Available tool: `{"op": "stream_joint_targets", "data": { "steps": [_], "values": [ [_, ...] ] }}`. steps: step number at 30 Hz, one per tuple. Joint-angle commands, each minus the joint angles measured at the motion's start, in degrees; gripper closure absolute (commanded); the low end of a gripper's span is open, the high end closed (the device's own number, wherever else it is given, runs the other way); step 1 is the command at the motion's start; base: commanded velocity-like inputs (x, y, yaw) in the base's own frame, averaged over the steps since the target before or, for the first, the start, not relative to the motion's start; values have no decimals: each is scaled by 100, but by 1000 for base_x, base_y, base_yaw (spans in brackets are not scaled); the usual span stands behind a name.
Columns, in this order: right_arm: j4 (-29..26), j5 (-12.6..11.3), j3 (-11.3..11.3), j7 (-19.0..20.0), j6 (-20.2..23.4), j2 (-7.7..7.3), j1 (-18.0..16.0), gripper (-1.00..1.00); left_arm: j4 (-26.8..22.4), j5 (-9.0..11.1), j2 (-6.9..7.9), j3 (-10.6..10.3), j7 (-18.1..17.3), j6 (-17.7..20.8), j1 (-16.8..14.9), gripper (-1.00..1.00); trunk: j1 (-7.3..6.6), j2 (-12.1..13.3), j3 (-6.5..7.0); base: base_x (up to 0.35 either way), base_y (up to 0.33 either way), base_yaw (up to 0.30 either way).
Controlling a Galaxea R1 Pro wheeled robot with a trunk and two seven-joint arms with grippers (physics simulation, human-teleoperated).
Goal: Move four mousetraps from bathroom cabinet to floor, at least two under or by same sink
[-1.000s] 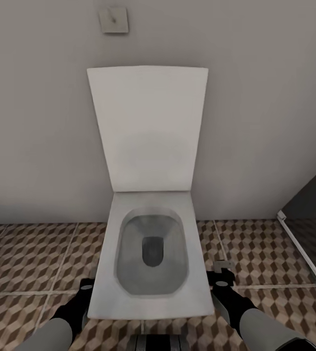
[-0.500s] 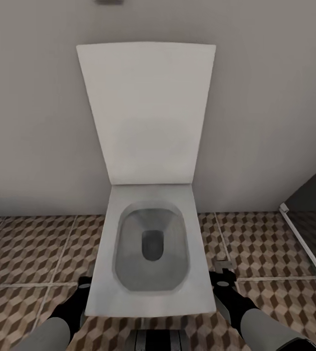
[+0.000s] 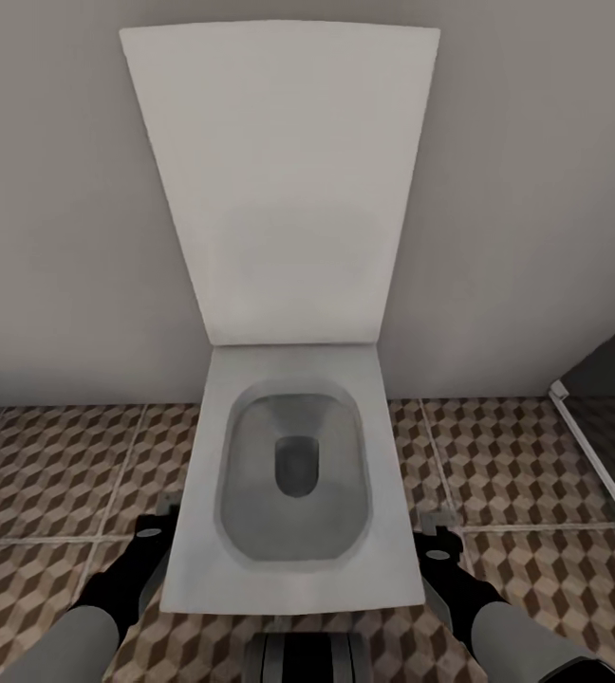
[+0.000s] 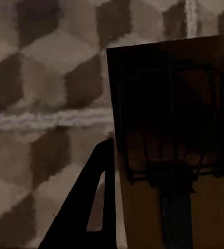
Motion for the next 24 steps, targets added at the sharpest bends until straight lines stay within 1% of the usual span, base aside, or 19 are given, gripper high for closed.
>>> {"op": "stream_joint_targets", "data": {
  "steps": [1,5,10,12,18,20,24],
  "values": [
    [-4,-67,44,-3,-2,-7,-2,100,-20,19,11,-18,34,52,0,100,1,-3,-27,0,0,0],
    [-3,-73,40,25,-5,-14,-2,100,-22,27,33,-17,30,73,0,100,12,-8,-115,0,0,0],
    [-2,-83,33,163,-14,-24,-2,100,-16,25,90,-14,29,81,0,100,24,-15,-226,0,0,0],
    [-2,-84,33,195,-15,-23,-2,100,10,24,138,-13,29,75,0,100,30,-18,-270,0,0,0],
    [-2,-85,32,225,-16,-22,-2,100,154,31,343,-6,29,33,0,100,45,-26,-403,0,0,0],
    [-2,-85,31,228,-16,-22,-2,100,171,32,373,-5,29,28,0,100,50,-28,-447,0,0,0],
    [-2,-85,30,229,-16,-22,-2,100,179,27,384,-5,33,14,0,100,60,-34,-536,0,0,0]
  ]
}}
